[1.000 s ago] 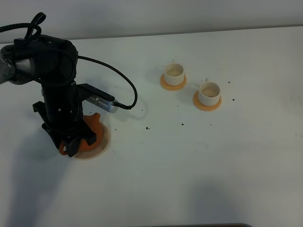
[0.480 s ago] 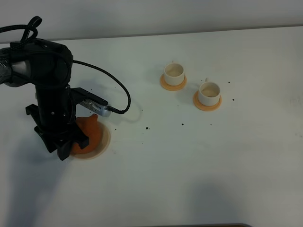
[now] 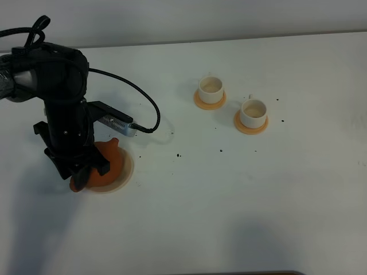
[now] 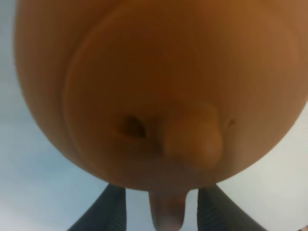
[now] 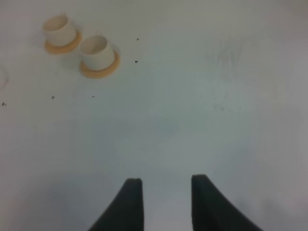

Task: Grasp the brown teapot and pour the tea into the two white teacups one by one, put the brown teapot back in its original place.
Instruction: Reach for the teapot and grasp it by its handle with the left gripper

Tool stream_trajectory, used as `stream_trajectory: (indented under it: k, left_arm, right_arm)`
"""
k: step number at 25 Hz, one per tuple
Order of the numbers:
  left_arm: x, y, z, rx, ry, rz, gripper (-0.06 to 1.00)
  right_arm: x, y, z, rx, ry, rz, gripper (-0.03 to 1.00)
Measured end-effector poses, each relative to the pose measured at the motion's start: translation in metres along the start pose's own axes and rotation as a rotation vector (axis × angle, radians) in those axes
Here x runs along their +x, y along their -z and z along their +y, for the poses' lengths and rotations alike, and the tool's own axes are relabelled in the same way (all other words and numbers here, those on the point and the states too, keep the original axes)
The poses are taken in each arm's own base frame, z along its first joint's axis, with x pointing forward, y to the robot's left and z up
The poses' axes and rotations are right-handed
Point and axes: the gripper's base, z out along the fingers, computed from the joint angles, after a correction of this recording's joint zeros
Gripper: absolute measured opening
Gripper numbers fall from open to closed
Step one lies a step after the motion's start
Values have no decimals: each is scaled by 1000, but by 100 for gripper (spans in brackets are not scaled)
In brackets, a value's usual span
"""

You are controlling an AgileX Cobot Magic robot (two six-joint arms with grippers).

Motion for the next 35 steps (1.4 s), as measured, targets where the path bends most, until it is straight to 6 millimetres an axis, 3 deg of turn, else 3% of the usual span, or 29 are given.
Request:
stream_trajectory:
  k: [35]
  left_arm:
    - [-5,3,-9,-32,-41,0,29]
  right_arm:
    - [0,0,0,0,0,0,24]
